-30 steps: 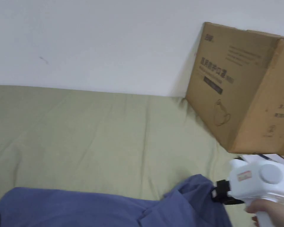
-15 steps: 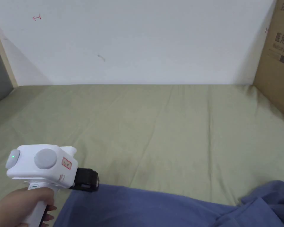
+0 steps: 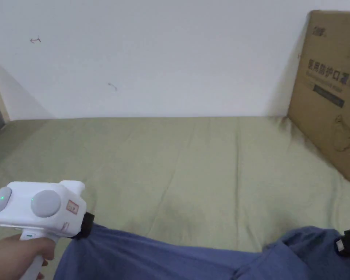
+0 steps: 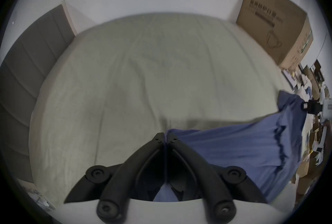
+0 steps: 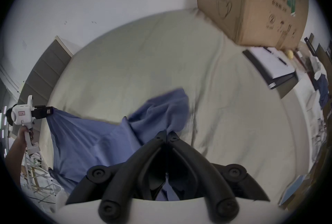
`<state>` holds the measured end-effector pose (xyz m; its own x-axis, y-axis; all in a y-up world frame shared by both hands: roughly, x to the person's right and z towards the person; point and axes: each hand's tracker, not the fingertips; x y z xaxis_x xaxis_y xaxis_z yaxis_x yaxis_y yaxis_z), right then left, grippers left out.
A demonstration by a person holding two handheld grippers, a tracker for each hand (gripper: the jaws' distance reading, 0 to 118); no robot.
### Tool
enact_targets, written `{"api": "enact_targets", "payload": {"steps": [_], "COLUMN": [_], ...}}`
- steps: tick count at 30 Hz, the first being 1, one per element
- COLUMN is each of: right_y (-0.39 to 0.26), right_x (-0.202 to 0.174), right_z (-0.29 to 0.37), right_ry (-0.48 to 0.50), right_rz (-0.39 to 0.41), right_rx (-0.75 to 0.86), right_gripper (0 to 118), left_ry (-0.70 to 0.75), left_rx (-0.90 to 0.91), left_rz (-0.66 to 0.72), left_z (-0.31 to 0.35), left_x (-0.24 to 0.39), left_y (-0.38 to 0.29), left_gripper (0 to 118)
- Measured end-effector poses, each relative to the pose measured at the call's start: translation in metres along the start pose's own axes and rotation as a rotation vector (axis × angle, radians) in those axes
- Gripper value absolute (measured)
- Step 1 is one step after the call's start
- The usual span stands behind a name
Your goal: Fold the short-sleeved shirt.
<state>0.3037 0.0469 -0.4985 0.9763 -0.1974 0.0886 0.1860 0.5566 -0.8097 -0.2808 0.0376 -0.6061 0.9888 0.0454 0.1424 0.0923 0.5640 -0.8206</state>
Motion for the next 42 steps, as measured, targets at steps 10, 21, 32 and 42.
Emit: {"api": "enact_targets", "payload": {"steps": [10,21,32,42], "right_y": [0.04,0.137,0.281,0.354], "right_x": [-0.02,-0.05,-0.083,-0.108], "right_z": [0.207,0.32,0.301,0.262], "right_ry": [0.03,0.008,-0.041,-0.076], "right_rz": [0.017,0.056,0.044,0.006], "right_rx": [0.311,0.558,0.669,0.849], "right_gripper": [0,0,0,0], "left_ry": [-0.011,-0.022,0.035,0.113], "left_rx": [0.335,0.535,0.576,0.751], "left_rz": [-0.001,0.044,0.088,0.091], "left_z": [0.226,0.344,0.318,0.277], "left_x": [0.009,0.009,0.022,0.024], "left_y": [0.029,0.092,0.213,0.29], "left_gripper": [0,0,0,0]}}
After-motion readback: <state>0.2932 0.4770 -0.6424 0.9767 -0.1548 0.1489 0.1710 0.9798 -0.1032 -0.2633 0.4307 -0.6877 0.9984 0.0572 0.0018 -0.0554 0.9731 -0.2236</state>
